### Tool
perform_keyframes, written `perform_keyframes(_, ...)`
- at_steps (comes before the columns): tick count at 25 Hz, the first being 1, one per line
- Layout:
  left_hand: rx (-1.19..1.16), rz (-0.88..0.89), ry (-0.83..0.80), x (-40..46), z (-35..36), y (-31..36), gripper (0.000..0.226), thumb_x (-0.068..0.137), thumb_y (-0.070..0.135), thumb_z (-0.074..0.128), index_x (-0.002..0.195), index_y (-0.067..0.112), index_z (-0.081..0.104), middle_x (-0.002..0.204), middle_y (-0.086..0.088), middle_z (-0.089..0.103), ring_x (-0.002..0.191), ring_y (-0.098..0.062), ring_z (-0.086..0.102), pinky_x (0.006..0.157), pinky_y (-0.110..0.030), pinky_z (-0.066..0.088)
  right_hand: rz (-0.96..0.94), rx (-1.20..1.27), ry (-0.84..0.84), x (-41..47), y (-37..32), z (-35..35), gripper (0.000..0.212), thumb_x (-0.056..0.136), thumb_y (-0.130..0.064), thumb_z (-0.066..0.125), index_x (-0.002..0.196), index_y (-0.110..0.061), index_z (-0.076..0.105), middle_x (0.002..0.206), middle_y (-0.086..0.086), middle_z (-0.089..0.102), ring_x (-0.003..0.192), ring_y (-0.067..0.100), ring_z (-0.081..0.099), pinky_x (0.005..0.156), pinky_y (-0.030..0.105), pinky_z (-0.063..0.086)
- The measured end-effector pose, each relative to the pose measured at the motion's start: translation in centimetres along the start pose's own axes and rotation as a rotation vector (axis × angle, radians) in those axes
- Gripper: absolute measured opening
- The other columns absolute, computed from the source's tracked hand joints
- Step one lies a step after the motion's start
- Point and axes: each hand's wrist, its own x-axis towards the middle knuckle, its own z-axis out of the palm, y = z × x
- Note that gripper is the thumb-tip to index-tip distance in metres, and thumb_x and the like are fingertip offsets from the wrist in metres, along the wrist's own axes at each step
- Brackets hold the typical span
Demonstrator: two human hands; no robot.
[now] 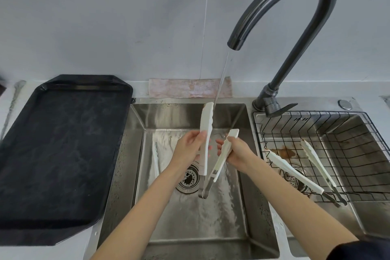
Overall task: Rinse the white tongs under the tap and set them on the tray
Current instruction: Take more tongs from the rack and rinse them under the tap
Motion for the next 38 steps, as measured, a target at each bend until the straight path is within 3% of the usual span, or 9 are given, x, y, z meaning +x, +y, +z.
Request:
perform_keyframes(5, -0.055, -0.028, -0.03, 1.1, 0.6, 0.1, 0.012, 0.091, 0.028, 0.053, 0.099, 0.021, 0.061, 0.088, 0.004, 0.068, 0.083, -0.016, 0.067, 0.086, -0.041, 0.053, 0.056, 0.022, -0.026, 0.8, 0.2, -0.5, 0.017, 0.1, -0.011, 0.028, 0.116, -0.01, 0.034, 0.084, 0.013, 0.052, 0.057, 0.016, 0.04, 0.045, 0.023, 0.041)
perform_keyframes(9, -0.121, -0.021, -0.081, 2.0, 1.3, 0.7, 0.013, 0.092, 0.02, 0.052, 0.102, 0.019, 0.06, 0.07, 0.008, 0.071, 0.066, -0.007, 0.068, 0.075, -0.03, 0.055, 0.095, 0.066, -0.043, 1.7, 0.3, -0.7, 0.018, 0.099, -0.012, 0.027, 0.115, -0.012, 0.035, 0.08, 0.01, 0.051, 0.055, 0.016, 0.04, 0.038, 0.021, 0.04)
perform_keyframes(13, -0.103, -0.014, -0.082, 3.0, 1.8, 1.4, 0.016, 0.094, 0.017, 0.048, 0.097, 0.026, 0.06, 0.094, 0.003, 0.067, 0.074, -0.008, 0.068, 0.08, -0.033, 0.054, 0.083, 0.126, 0.038, 1.8, -0.3, -0.8, 0.019, 0.1, -0.017, 0.03, 0.116, -0.011, 0.038, 0.079, 0.01, 0.052, 0.054, 0.015, 0.039, 0.041, 0.021, 0.038)
perform_keyframes(18, -0.11, -0.167, -0.033, 4.9, 1.4, 1.2, 0.028, 0.097, 0.03, 0.041, 0.113, 0.011, 0.055, 0.11, -0.004, 0.057, 0.095, -0.016, 0.06, 0.084, -0.033, 0.05, -0.199, -0.151, 0.171, -0.8, -3.8, -0.1, 0.041, 0.099, -0.029, 0.032, 0.137, -0.013, 0.034, 0.089, 0.001, 0.056, 0.065, 0.008, 0.042, 0.06, 0.023, 0.036)
perform_keyframes(21, -0.114, -0.187, -0.064, 5.5, 1.1, 0.8, 0.021, 0.098, 0.019, 0.041, 0.107, 0.008, 0.055, 0.111, -0.01, 0.058, 0.093, -0.018, 0.061, 0.086, -0.034, 0.052, -0.457, -0.461, 0.116, -4.2, -6.0, 0.9, 0.044, 0.097, -0.027, 0.04, 0.139, -0.015, 0.035, 0.114, 0.002, 0.056, 0.095, 0.011, 0.051, 0.081, 0.027, 0.035)
perform_keyframes(27, -0.186, -0.222, -0.052, 6.3, 2.2, 1.9, 0.029, 0.094, 0.002, 0.037, 0.121, -0.001, 0.048, 0.108, -0.01, 0.061, 0.103, -0.028, 0.058, 0.092, -0.038, 0.048, -0.635, -0.639, 0.06, -7.4, -7.3, 2.0, 0.038, 0.092, -0.023, 0.054, 0.128, -0.016, 0.047, 0.092, -0.012, 0.052, 0.075, -0.004, 0.049, 0.063, 0.008, 0.044)
perform_keyframes(33, -0.056, -0.13, 0.103, 6.9, 3.6, 2.2, 0.017, 0.096, 0.012, 0.041, 0.104, 0.002, 0.053, 0.071, -0.005, 0.064, 0.047, -0.005, 0.066, 0.047, -0.022, 0.056, -0.65, -0.658, 0.025, -8.1, -6.2, 2.2, 0.025, 0.091, -0.022, 0.056, 0.115, -0.015, 0.051, 0.079, -0.012, 0.051, 0.064, -0.003, 0.051, 0.053, -0.001, 0.04)
perform_keyframes(35, 0.011, -0.079, 0.177, 7.0, 3.9, 2.3, 0.027, 0.097, 0.023, 0.042, 0.085, 0.004, 0.058, 0.059, -0.002, 0.065, 0.05, -0.012, 0.067, 0.057, -0.032, 0.059, -0.651, -0.611, 0.02, -8.1, -6.1, 2.0, 0.02, 0.091, -0.022, 0.056, 0.109, -0.019, 0.05, 0.08, -0.012, 0.052, 0.063, -0.005, 0.054, 0.053, -0.002, 0.04)
perform_keyframes(38, 0.151, -0.012, 0.217, 6.8, 4.2, 2.9, 0.039, 0.097, 0.032, 0.038, 0.068, 0.014, 0.056, 0.071, -0.012, 0.069, 0.067, -0.027, 0.067, 0.069, -0.041, 0.059, -0.66, -0.577, 0.013, -7.9, -6.0, 1.6, 0.018, 0.092, -0.021, 0.054, 0.109, -0.019, 0.049, 0.081, -0.009, 0.054, 0.054, -0.018, 0.052, 0.05, -0.001, 0.04)
